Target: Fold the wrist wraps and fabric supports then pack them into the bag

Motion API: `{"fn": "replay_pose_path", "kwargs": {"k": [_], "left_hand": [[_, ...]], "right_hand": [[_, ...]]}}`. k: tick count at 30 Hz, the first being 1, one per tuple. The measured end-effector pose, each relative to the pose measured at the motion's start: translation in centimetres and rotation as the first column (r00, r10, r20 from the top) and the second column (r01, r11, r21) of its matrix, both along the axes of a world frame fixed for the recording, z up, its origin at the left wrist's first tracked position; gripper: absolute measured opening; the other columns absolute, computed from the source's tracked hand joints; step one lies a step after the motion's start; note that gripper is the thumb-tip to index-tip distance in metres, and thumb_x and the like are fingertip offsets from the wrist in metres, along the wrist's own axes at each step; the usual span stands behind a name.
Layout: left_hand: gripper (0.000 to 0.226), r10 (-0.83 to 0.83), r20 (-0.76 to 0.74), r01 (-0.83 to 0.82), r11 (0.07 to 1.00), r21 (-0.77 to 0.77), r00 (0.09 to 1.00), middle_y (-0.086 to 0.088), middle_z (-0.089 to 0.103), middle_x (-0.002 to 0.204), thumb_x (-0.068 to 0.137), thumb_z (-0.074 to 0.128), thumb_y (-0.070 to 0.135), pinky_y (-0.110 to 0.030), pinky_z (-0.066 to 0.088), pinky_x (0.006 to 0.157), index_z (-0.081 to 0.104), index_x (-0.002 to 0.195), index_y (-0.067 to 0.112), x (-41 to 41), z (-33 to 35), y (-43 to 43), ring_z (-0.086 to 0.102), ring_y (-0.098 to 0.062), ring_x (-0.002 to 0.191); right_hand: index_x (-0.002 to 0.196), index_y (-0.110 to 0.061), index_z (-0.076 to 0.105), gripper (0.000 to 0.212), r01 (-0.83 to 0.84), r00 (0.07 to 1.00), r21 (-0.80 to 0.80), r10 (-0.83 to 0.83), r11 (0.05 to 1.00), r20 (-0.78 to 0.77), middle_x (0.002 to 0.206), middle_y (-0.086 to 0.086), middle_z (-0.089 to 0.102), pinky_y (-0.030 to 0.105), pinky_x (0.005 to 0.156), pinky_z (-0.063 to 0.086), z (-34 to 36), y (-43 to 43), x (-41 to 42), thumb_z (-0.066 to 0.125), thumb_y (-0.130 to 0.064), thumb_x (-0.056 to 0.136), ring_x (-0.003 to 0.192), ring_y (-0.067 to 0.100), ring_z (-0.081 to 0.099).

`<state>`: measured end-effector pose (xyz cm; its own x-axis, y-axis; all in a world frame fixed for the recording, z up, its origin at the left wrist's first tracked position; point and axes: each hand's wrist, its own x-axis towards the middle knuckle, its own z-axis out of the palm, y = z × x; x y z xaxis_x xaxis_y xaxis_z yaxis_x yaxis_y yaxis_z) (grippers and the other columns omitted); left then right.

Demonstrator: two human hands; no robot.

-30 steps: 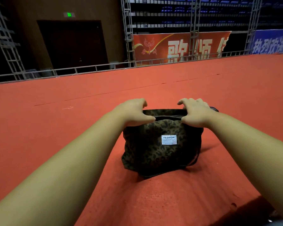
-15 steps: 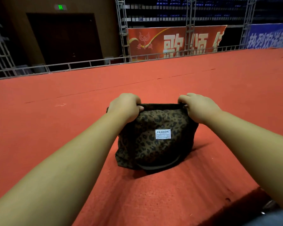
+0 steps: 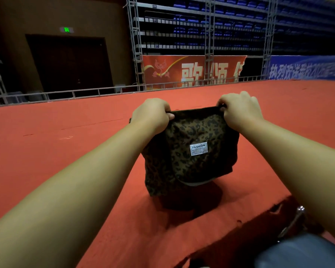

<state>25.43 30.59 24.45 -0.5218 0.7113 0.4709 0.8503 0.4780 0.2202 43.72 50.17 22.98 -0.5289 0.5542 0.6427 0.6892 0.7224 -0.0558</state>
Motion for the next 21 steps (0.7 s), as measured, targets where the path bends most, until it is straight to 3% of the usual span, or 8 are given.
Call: {"fn": "replay_pose_path", "kwargs": {"k": [8, 13, 21], "left_hand": [[0.025, -0.17, 0.049, 0.168, 0.985, 0.029, 0.984, -0.004, 0.071, 0.108, 0.098, 0.074, 0.045, -0.045, 0.06, 0.088, 0.082, 0.106, 0.023, 10.3, 1.4, 1.0, 0.067, -0.032, 0.101], [0.026, -0.271, 0.093, 0.274, 0.962, -0.013, 0.958, -0.004, 0.073, 0.102, 0.096, 0.076, 0.045, -0.041, 0.059, 0.082, 0.082, 0.103, 0.02, 16.9, -1.0, 4.1, 0.068, -0.032, 0.097], [0.027, -0.41, 0.21, 0.443, 0.885, -0.141, 0.888, -0.005, 0.072, 0.101, 0.093, 0.079, 0.043, -0.039, 0.057, 0.084, 0.081, 0.103, 0.018, 27.1, -8.1, 9.9, 0.069, -0.032, 0.099]], "right_hand": [[0.12, -0.036, 0.074, 0.027, 0.182, 0.983, -0.015, -0.181, 0.983, 0.043, 0.127, 0.004, 0.073, 0.047, 0.097, 0.04, 1.7, -1.4, 11.5, 0.059, -0.022, 0.103, 0.124, 0.036, 0.056], [0.121, -0.034, 0.073, 0.03, 0.275, 0.961, -0.13, -0.269, 0.953, 0.064, 0.129, 0.005, 0.072, 0.047, 0.1, 0.038, -0.8, -0.6, 19.3, 0.056, -0.018, 0.103, 0.126, 0.035, 0.059], [0.123, -0.035, 0.074, 0.024, 0.376, 0.926, -0.302, -0.359, 0.876, 0.112, 0.131, 0.011, 0.07, 0.043, 0.09, 0.056, -7.4, 1.9, 30.0, 0.061, -0.027, 0.104, 0.118, 0.039, 0.064]]}}
